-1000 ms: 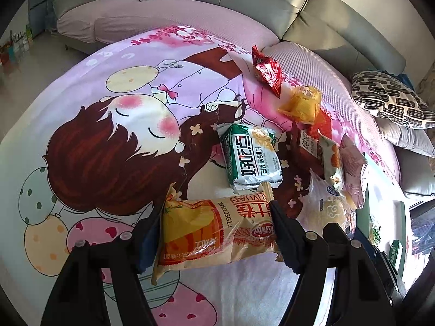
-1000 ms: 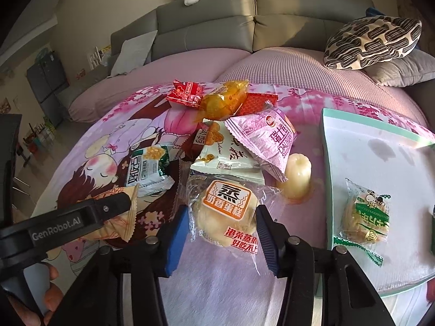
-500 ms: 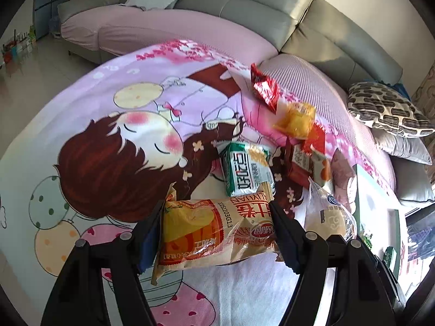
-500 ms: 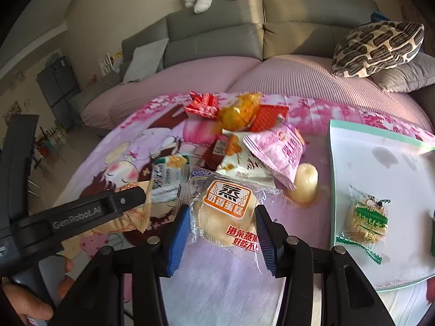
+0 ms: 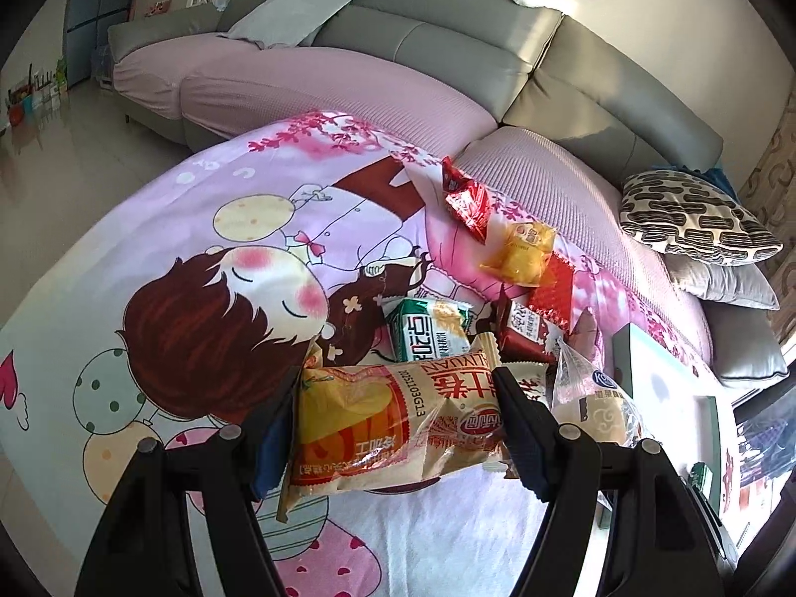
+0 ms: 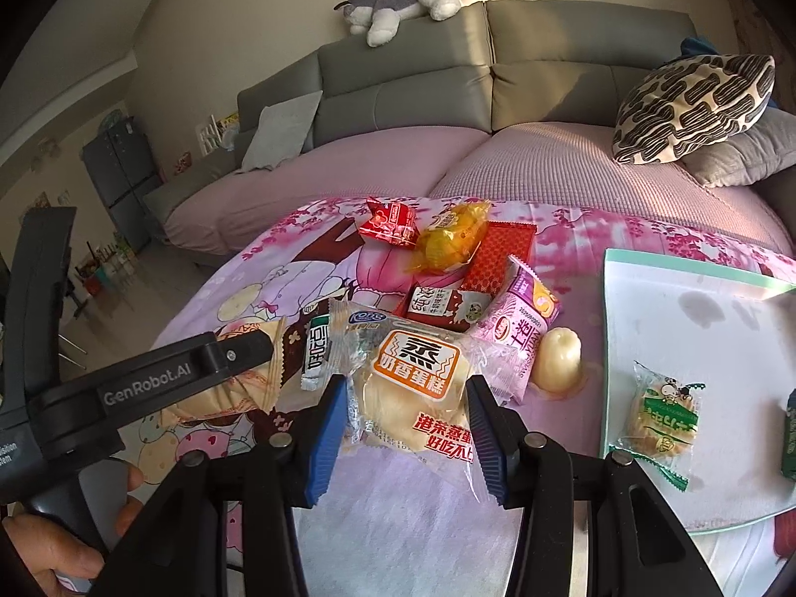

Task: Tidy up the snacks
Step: 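Carry both bags over the white tray and open both tools to drop them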

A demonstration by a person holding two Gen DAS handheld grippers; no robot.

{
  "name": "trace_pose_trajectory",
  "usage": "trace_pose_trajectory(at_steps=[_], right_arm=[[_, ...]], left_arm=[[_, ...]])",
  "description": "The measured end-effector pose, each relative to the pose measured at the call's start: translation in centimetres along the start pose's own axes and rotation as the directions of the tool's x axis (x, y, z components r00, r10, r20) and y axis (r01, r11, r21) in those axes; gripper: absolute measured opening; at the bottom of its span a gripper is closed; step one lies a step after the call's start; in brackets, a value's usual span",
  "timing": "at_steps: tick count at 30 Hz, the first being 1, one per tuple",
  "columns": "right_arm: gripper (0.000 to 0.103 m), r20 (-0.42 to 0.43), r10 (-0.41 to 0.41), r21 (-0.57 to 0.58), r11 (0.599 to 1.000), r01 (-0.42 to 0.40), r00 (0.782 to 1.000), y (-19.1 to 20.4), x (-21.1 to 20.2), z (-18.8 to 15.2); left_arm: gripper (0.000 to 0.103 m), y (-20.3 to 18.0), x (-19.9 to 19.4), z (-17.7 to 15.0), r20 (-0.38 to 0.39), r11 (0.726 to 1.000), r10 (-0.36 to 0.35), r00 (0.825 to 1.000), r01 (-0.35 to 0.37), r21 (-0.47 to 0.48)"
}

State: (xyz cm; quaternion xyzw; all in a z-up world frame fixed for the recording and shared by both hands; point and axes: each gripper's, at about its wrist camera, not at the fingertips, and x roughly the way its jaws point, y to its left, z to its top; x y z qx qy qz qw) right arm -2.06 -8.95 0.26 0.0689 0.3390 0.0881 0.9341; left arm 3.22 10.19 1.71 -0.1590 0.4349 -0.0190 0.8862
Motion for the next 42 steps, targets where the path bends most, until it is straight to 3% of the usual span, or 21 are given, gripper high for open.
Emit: trace_pose_trajectory(at_steps=[11, 18, 31, 36, 42], right_arm=[[0.051, 0.033, -0.05, 0.054, 0.997, 0.048, 0.998, -3.0, -1.6, 0.5], [0.051, 0.06, -0.147, 0.147, 0.98, 0.137, 0.987, -7.8, -3.6, 0.8], [0.051, 0.073, -0.354, 0.355, 0.883, 0.307, 0.933, -17.6, -7.9, 0.0], [0.051, 0.076, -0.404, 0.41, 0.846, 0.341, 0.912, -20.2, -9.2, -0.3], [0.051, 0.083, -0.431, 0.419, 0.833, 0.361, 0.899, -21.4, -9.2, -0.3]], left_arm=[[0.074, -3.3, -0.6, 0.1, 0.019, 0.997, -0.042, 0.999, 0.041, 0.067], [0.074, -7.7, -0.9, -0.3, 0.019, 0.981, -0.108, 0.994, 0.104, 0.162], [0.074, -17.7, -1.1, -2.1, -0.016, 0.903, -0.241, 0.97, 0.23, 0.362], [0.074, -20.3, -1.0, -2.3, -0.015, 0.874, -0.268, 0.963, 0.25, 0.417], [0.074, -22.7, 0.6, -3.0, -0.053, 0.85, -0.287, 0.956, 0.28, 0.447]])
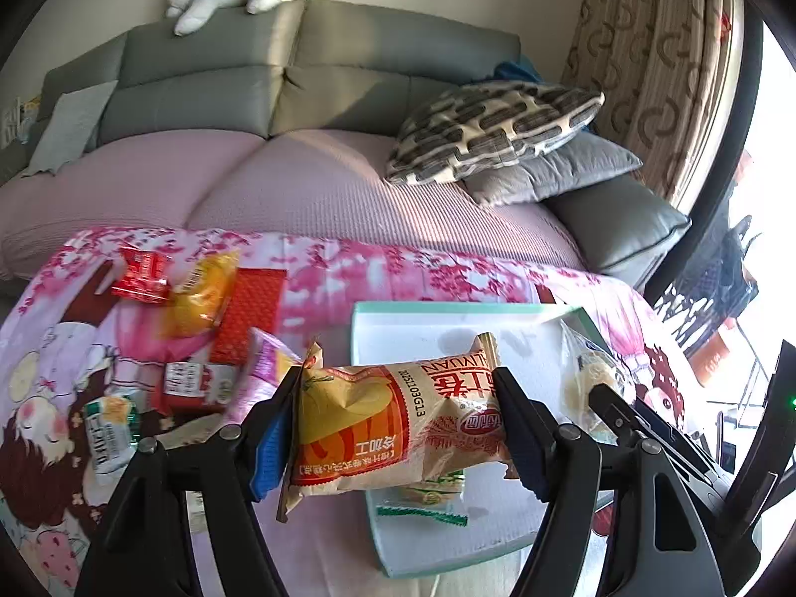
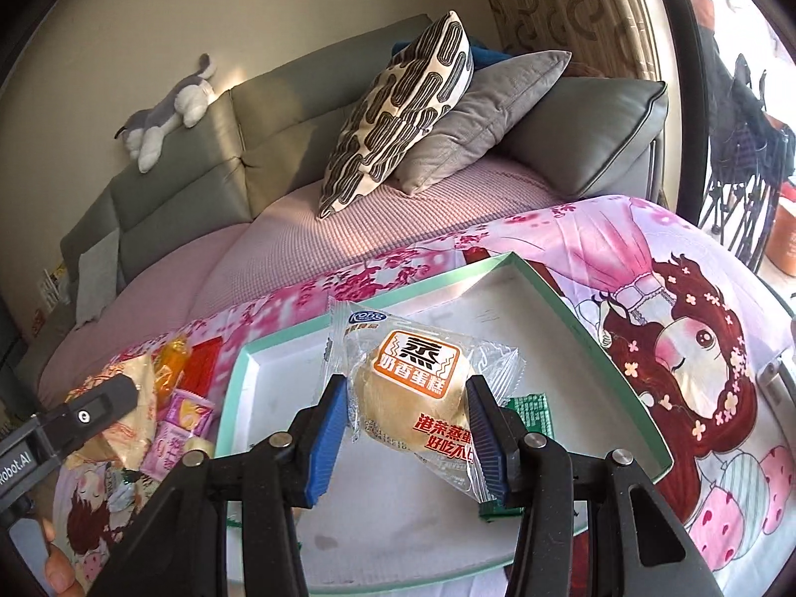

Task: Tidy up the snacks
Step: 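Carry both bags over the white tray and open both tools to drop them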

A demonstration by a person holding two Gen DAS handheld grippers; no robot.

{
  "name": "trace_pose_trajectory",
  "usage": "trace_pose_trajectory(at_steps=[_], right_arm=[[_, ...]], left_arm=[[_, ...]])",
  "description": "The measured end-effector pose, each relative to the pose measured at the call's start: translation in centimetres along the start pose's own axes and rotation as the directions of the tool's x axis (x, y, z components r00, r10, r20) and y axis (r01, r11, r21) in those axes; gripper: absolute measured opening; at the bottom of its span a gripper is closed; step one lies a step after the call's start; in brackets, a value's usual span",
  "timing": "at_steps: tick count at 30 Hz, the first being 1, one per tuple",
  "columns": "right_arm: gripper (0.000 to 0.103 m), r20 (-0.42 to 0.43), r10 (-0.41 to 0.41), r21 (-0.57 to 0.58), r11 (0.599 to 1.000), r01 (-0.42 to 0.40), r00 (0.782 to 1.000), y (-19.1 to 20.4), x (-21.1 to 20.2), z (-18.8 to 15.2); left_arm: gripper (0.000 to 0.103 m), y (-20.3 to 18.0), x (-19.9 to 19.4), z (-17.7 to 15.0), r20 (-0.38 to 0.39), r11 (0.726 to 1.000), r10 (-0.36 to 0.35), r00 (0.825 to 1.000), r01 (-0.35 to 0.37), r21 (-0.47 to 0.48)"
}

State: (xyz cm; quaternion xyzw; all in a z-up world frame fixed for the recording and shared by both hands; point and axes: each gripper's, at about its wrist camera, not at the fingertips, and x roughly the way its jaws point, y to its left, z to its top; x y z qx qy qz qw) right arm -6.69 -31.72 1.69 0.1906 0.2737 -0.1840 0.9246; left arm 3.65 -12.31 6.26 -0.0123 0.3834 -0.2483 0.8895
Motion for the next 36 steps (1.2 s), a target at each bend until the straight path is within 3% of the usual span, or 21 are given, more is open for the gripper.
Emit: trace_pose_trajectory(at_steps=[14, 36], right_arm=[[0.051, -0.047, -0.022, -0.013, 1.0, 0.021, 0.999, -0.1, 3.4, -0.6], [0.051, -0.079, -0.076, -0.066, 0.995, 0.071, 0.994, 0.1, 6.8, 0.2]], left_arm=[[0.074, -1.3, 6.3, -0.4, -0.082, 1.0, -0.003, 0.997, 0.005, 0.027], [0.075, -1.7, 12.2, -0.2, -0.158, 0.999, 0.004, 0.987, 0.002, 0.038]])
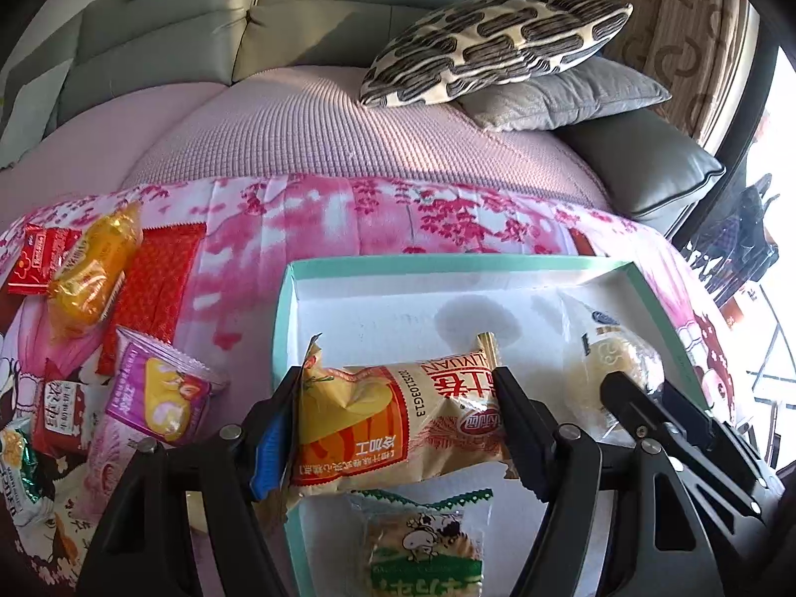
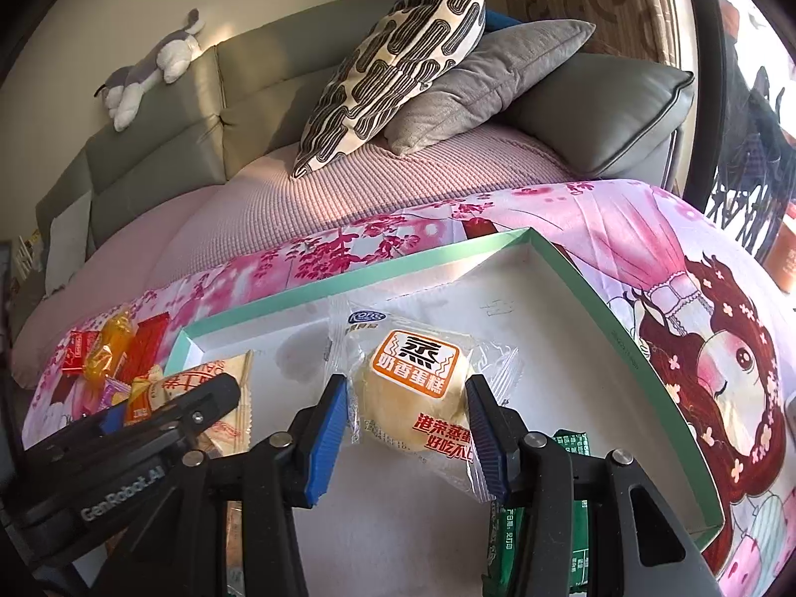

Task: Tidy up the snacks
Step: 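Carry both bags over the white tray and open both tools to drop them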

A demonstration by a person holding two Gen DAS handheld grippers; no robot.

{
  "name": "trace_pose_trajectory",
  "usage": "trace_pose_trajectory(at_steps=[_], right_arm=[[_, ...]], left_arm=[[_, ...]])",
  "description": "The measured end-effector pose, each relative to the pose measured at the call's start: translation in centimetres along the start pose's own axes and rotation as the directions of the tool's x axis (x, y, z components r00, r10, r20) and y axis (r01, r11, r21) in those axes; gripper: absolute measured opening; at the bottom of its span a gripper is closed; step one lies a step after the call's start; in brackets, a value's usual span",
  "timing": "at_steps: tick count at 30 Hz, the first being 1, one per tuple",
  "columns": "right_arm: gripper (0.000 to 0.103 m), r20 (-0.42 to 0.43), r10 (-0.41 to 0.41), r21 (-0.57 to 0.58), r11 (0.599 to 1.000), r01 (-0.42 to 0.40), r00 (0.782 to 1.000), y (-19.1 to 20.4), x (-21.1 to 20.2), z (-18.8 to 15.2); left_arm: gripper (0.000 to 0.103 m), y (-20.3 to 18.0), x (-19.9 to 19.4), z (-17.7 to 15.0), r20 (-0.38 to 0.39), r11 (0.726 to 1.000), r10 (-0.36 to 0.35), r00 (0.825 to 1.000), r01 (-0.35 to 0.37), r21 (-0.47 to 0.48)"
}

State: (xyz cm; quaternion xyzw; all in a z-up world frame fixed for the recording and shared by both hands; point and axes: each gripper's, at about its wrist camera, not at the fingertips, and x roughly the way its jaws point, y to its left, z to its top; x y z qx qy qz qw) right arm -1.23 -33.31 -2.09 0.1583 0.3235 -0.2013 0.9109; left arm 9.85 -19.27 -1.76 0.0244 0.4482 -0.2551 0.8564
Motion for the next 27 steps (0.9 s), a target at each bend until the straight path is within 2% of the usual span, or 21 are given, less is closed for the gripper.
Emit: trace_pose_trajectory(at_steps=[13, 19, 23, 27], right_arm=[[0.055, -0.011, 0.008, 0.031, 0.999, -0.007, 1.0, -0.7, 0.0, 0.2], [0.061, -0.01, 0.015, 0.044, 0.999, -0.015, 1.0, -1.1, -0.4, 0.4], [0.062, -0.004, 0.014, 0.049, 0.999, -0.014, 1.0, -1.3, -1.0, 0.6], [0.062, 0.001, 0.006, 0.043, 0.999, -0.006, 1.0, -1.3, -1.7, 0.7]], left_arm=[[0.076, -0.1, 0.0, -0.2, -0.037, 1.0, -0.004, 0.999, 0.003, -0.01], [0.077, -0.2, -1.0, 0.0, -0.02, 1.0, -0.001, 1.0, 0.001, -0.009], [0.08, -0.1, -2.1, 0.1, -0.011, 1.0, -0.019, 1.0, 0.019, -0.021], [0.08, -0.1, -3.4, 0.2, -0.001, 1.0, 0.004, 1.0, -0.004, -0.017]])
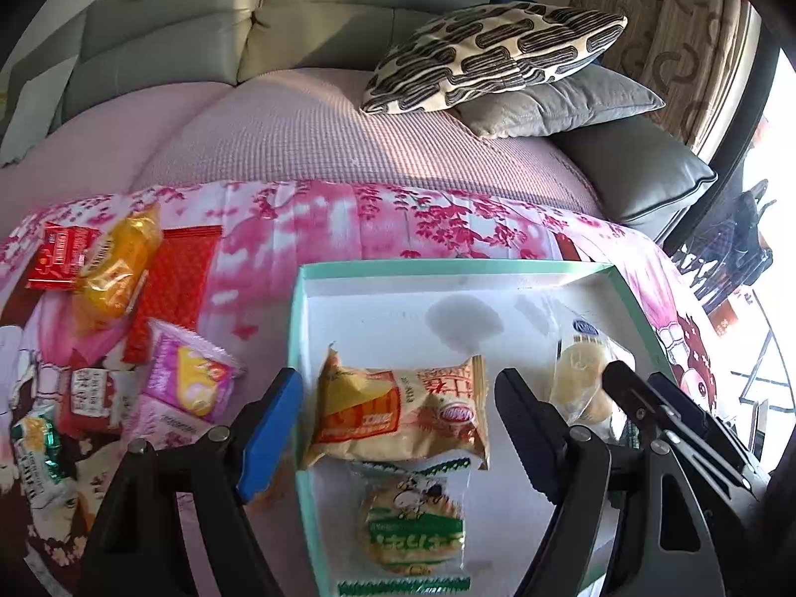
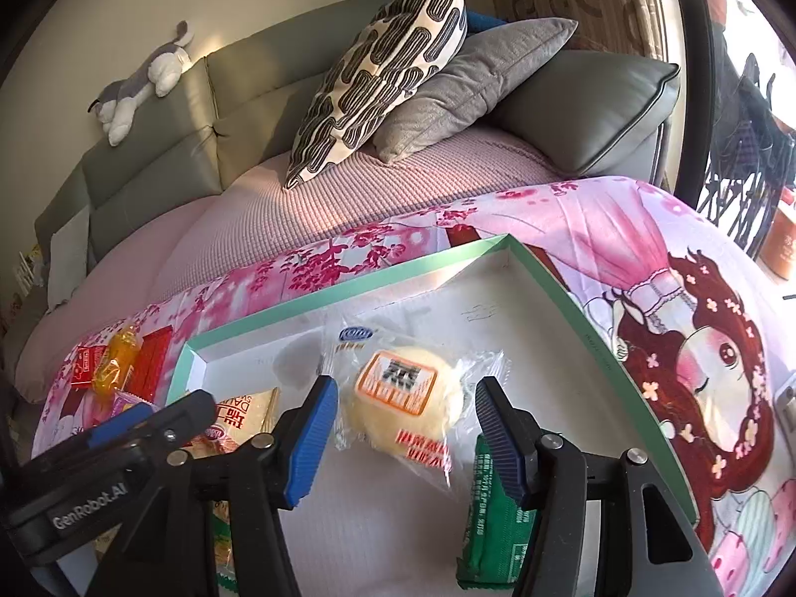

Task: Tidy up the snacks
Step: 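Carry both bags over the white tray and open both tools to drop them, then withdraw both tools from the tray toward the remaining snack pile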

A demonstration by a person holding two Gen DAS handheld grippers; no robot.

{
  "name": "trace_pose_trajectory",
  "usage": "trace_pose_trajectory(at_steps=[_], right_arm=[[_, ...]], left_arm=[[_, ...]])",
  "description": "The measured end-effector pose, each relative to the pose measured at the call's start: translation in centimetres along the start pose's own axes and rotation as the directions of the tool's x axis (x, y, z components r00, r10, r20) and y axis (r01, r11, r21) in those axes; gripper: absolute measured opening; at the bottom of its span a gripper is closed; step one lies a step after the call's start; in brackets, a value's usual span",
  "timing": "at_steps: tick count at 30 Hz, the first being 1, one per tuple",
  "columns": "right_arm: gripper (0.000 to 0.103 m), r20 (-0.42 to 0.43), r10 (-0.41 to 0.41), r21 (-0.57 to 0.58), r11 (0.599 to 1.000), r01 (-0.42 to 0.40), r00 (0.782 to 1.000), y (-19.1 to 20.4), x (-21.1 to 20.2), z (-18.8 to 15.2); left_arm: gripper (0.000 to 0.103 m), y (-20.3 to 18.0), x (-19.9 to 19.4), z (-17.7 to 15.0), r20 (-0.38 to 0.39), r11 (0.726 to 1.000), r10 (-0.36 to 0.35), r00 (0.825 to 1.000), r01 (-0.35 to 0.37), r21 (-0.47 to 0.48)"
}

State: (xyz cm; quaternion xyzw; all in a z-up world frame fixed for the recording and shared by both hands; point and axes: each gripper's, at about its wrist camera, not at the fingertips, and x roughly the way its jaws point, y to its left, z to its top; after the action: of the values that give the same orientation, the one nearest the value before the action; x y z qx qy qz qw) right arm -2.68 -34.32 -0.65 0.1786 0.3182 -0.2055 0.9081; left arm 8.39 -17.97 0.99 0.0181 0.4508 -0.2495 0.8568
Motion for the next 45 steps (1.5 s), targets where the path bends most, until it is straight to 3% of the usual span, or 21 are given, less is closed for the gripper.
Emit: trace_pose_trajectory(at_steps=[14, 25, 26, 28, 29, 34, 37, 45], right_arm=[[0.062, -0.041, 0.003, -0.021, 1.0, -0.004, 0.999, 0.7, -2.0, -1.1], [0.062, -0.076, -0.009, -0.036, 0.999, 0.006, 0.997, 1.0, -2.3, -2.0], [0.064, -0.08, -0.007, -0.04, 0.999, 0.004, 0.997, 1.1, -2.2, -2.0], [0.076, -0.078, -0.005, -0.045, 0.999, 0.001, 0.997, 1.3, -2.1, -2.1], [0.082, -0.076, -0.003, -0.045, 0.999, 0.0, 0.997, 1.3, -2.1, -2.2], [0.087, -0.076, -0.018, -0.076, 0.997, 0.012, 0.997, 1.7, -1.8, -2.5], [0.102, -0.075, -0.02, -0.078, 0.997, 0.014, 0.997, 1.7, -1.8, -2.6], [0.103, -0.069, -0.025, -0.078, 0.997, 0.019, 0.997, 1.5, -1.9, -2.6]], left_arm=[[0.08, 3.4, -2.8, -1.8, -0.008, 0.992, 0.106, 0.994, -0.106, -0.066], [0.081, 4.2, -3.5, -2.9, -0.008, 0.988, 0.126, 0.992, -0.126, -0.086], [0.081, 4.2, -3.5, -2.9, -0.007, 0.988, 0.126, 0.992, -0.127, -0.085], [0.096, 4.2, -3.4, -3.0, -0.002, 0.988, 0.127, 0.992, -0.126, -0.086], [0.099, 4.2, -3.4, -3.1, 0.003, 0.988, 0.13, 0.992, -0.129, -0.088], [0.1, 4.4, -3.4, -3.2, 0.014, 0.983, 0.154, 0.988, -0.152, -0.099], [0.101, 4.7, -3.2, -3.2, 0.008, 0.981, 0.163, 0.987, -0.161, -0.11], [0.101, 5.1, -3.0, -3.5, 0.003, 0.976, 0.188, 0.982, -0.187, -0.113]])
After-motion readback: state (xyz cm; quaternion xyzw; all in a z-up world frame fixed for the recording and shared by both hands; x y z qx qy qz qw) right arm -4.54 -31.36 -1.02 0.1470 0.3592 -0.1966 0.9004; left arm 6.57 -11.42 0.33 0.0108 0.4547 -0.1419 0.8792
